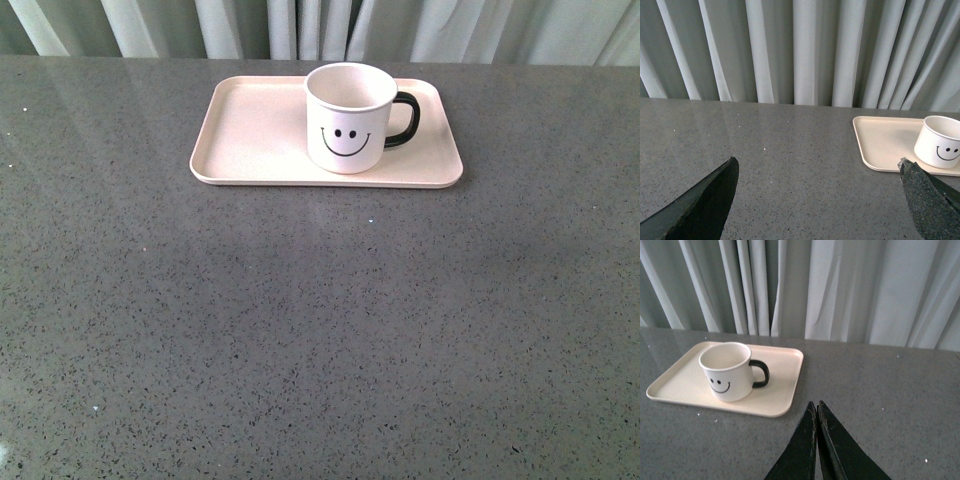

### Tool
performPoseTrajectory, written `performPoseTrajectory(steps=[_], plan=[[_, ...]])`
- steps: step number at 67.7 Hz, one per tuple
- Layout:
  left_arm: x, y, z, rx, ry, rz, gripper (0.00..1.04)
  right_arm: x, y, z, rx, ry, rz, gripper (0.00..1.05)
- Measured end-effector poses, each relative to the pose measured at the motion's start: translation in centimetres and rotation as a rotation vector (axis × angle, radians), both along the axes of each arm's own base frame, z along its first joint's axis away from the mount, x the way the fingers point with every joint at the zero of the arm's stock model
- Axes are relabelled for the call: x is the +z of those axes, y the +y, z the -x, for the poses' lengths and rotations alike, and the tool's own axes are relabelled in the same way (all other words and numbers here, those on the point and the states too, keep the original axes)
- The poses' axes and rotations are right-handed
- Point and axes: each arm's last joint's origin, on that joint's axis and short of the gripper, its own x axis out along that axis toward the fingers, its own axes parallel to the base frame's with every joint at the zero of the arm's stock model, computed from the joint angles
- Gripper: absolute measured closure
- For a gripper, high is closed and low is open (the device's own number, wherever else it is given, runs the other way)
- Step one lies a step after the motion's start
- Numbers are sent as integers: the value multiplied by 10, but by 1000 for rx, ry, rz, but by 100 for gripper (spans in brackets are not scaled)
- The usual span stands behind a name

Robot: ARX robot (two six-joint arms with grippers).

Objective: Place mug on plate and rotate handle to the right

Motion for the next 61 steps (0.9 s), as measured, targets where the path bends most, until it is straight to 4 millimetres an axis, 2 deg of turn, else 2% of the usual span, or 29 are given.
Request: performPoseTrajectory(steps=[25,61], plan=[[0,0,0,0,0,0,9,4,0,34,0,-11,0,103],[0,0,0,0,0,0,9,12,0,57,0,-40,0,103]])
